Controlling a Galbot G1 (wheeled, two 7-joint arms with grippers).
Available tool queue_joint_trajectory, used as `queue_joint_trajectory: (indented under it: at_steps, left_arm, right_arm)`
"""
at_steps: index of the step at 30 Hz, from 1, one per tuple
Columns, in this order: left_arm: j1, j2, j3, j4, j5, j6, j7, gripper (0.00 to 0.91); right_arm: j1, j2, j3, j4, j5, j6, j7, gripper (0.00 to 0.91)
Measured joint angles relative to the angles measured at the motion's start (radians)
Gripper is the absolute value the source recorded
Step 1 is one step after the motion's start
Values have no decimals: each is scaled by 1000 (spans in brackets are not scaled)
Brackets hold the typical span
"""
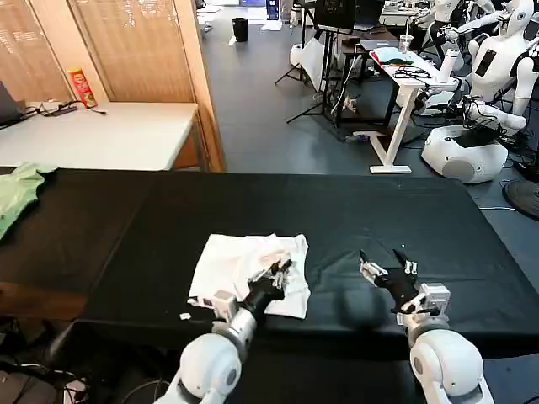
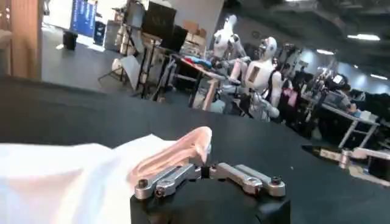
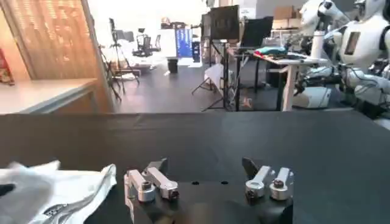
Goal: Fold and organize the clothes.
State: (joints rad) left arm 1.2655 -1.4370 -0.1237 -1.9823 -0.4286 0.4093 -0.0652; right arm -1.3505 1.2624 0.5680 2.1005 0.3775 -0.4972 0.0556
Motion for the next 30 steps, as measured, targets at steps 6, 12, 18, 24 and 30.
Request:
queue_joint_trajectory:
  at_steps: [6, 12, 18, 24, 30]
  left_arm:
    - [10, 5, -23, -40, -88, 16, 11, 878]
    - [11, 95, -101, -79, 61, -54, 35, 878]
    - [42, 199, -192, -89, 118, -70, 36, 878]
    - [68, 213, -223, -95, 153, -74, 40, 878]
    - [85, 214, -244, -92, 165, -81, 43, 878]
  right_arm:
    - [35, -25, -63, -27, 34, 0, -65, 878]
    - [128, -25, -218, -97, -30, 0, -111, 878]
    - [216, -8, -363, -165, -113, -1, -109, 878]
    - [270, 8, -457, -224, -210, -16, -107, 878]
    - [288, 44, -469, -284, -270, 11, -82, 878]
